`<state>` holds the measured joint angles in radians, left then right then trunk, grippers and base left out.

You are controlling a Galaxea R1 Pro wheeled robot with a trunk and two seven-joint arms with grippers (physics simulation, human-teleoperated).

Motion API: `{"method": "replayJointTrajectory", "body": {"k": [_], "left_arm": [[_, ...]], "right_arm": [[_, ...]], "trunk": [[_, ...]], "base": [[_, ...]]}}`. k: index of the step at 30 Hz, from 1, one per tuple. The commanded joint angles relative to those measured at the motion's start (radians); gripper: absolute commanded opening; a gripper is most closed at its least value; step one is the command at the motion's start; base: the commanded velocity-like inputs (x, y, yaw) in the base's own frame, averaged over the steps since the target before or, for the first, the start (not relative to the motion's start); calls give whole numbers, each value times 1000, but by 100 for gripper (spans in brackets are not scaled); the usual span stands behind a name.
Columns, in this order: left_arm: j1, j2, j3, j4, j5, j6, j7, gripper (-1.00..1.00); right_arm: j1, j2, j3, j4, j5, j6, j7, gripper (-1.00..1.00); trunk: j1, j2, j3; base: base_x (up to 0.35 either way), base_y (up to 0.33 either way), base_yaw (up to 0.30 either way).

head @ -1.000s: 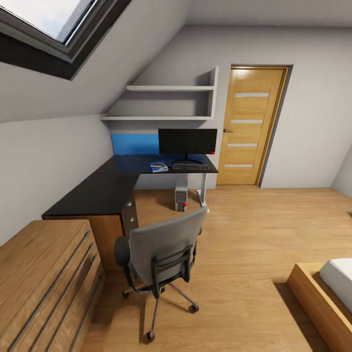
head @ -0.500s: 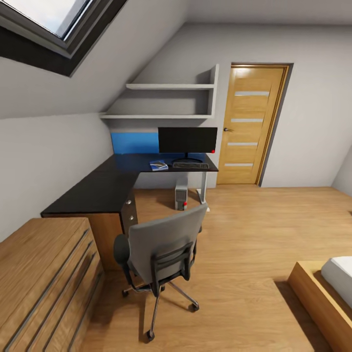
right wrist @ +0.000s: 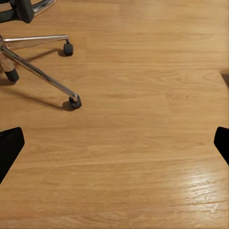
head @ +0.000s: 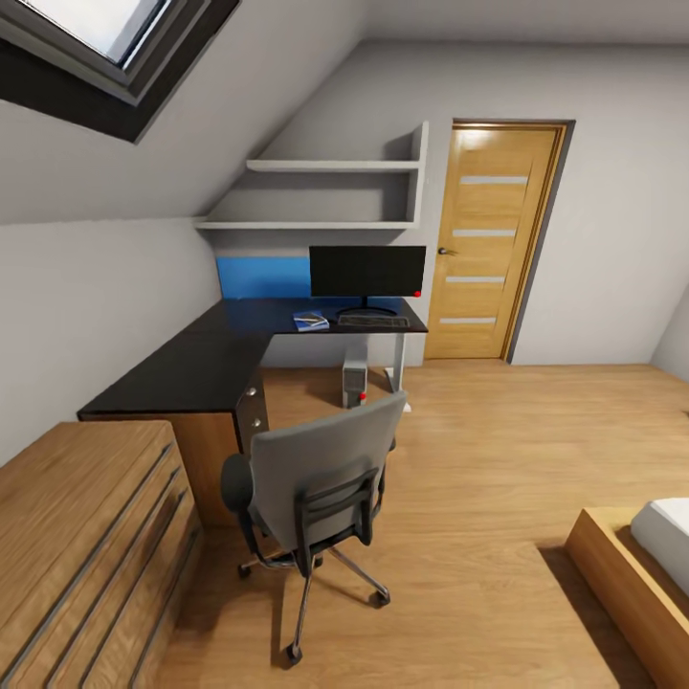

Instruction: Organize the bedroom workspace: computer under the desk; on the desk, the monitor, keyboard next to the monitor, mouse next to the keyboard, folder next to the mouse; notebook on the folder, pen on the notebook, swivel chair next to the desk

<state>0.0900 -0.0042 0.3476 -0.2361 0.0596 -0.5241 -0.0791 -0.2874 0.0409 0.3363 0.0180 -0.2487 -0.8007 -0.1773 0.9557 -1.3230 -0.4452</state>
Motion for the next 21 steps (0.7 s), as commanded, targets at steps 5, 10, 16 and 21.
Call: {"method": "replayJointTrajectory", "body": {"k": [5, 10, 16, 21], "left_arm": [[0, 0, 4, -2, 6, 14, -8, 100], [0, 0, 4, -2, 6, 15, -8, 100], [0, 0, 4, -2, 6, 15, -8, 100], [0, -1, 4, -2, 6, 15, -8, 100]], "right_arm": [[-1, 1, 9, 2, -6, -3, -4, 100], [-1, 1, 9, 2, -6, -3, -4, 100], [-1, 1, 9, 2, -6, -3, -4, 100], [-1, 1, 9, 2, -6, -3, -4, 100]], "trunk": [[19, -36, -17], [39, -71, -32], [62, -113, -51], [81, -148, -67]], "base": [[0, 0, 0], [0, 0, 0], [0, 0, 0], [0, 0, 0]]}}
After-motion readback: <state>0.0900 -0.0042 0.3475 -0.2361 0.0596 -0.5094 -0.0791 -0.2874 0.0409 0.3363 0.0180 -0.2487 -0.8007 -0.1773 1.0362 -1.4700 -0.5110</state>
